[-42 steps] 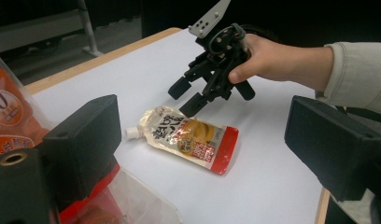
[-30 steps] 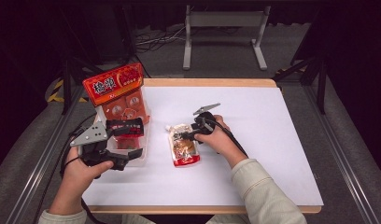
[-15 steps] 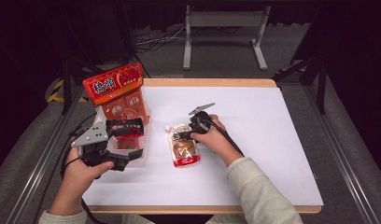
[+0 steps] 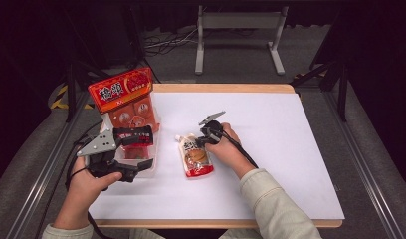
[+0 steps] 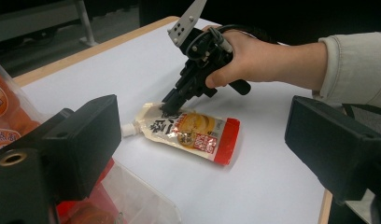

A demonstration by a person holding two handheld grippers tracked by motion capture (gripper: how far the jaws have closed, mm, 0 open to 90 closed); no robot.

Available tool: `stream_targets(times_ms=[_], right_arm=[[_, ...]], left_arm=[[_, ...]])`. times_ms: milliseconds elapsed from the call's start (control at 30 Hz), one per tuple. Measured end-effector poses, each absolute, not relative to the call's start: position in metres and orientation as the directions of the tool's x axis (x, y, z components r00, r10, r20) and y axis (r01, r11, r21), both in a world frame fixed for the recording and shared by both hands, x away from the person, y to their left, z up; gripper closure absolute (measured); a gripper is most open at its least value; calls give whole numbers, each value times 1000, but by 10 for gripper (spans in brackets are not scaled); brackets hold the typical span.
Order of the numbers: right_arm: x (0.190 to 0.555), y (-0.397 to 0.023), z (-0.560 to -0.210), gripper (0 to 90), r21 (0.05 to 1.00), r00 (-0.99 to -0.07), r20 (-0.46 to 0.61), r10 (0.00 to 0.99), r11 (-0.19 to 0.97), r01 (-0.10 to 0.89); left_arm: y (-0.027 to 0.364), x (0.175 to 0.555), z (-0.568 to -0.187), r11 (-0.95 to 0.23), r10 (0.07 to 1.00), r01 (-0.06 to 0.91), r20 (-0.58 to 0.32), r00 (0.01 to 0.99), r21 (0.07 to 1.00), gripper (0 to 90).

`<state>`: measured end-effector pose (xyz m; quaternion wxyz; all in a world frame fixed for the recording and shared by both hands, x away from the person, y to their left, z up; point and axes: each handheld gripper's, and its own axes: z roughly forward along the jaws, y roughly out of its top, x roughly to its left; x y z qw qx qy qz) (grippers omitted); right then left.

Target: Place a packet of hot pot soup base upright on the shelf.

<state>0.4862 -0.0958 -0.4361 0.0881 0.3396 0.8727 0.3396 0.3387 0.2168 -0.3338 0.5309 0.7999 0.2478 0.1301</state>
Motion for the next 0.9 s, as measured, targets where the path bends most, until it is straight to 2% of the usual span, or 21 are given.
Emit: stream_targets(times_ms=[133,400,900], right_arm=[[482,-96,-431,883,664,-752,62,656,535,521],[464,-111,-405,887,766,-772,84,630,455,454],[419,-130,-361,890,872,-832,77,550,367,324]], left_arm=[[214,341,-338,-315,537,269,-63,841,910,119],[206,346,-346,-328,554,310,-84,828,892,117],[198,346,-347,-342,536,301,-78,841,890,113]])
